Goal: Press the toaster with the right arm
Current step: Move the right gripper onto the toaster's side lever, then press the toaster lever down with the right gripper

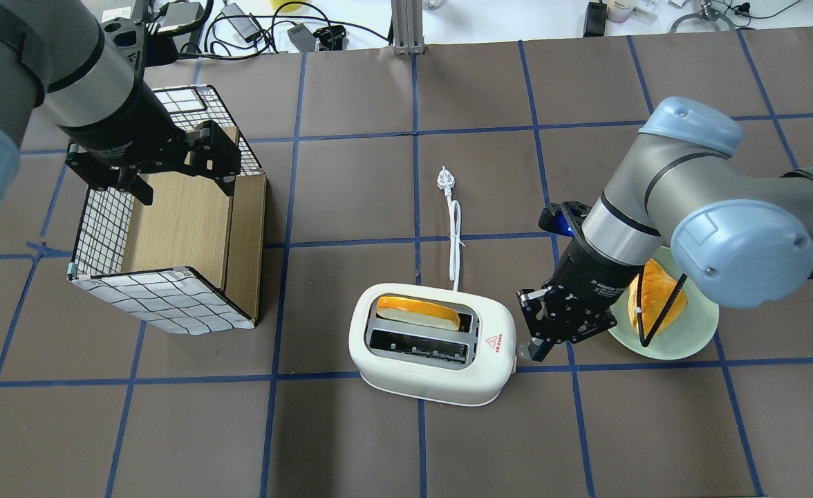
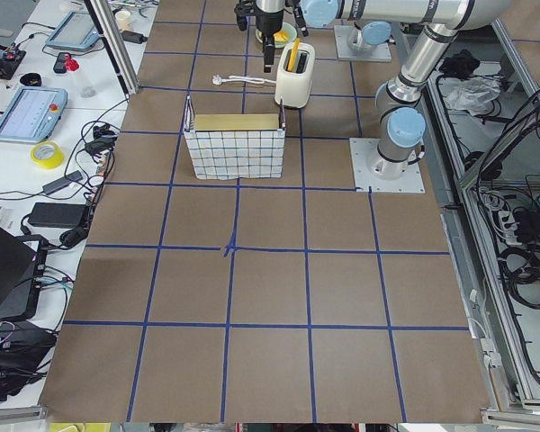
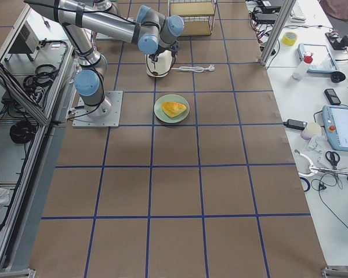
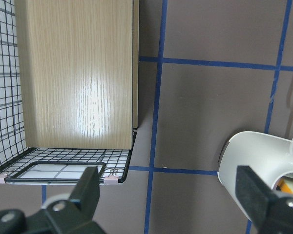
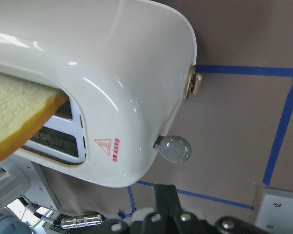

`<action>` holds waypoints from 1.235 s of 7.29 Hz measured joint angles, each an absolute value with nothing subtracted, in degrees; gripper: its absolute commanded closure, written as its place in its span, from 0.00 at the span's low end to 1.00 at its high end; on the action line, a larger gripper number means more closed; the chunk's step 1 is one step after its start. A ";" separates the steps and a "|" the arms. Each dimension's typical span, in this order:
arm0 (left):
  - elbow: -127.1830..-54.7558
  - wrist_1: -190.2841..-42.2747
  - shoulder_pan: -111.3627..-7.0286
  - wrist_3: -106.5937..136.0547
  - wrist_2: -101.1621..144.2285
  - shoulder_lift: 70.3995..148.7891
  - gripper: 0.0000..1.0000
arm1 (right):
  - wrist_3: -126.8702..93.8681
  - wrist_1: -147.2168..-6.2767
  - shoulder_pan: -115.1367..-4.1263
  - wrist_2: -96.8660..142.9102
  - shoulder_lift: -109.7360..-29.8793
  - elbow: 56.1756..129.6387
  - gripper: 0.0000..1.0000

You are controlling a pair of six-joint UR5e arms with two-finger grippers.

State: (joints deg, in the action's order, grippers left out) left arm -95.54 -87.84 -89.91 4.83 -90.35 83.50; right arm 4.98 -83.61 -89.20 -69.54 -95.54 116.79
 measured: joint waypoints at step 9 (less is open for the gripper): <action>-95.54 -87.85 -89.91 4.83 -90.35 83.50 0.00 | 4.92 -92.61 -89.30 -69.34 -93.40 120.91 1.00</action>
State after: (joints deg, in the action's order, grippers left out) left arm -95.54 -87.85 -89.91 4.83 -90.35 83.50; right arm 4.92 -92.61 -89.30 -69.34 -93.40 120.91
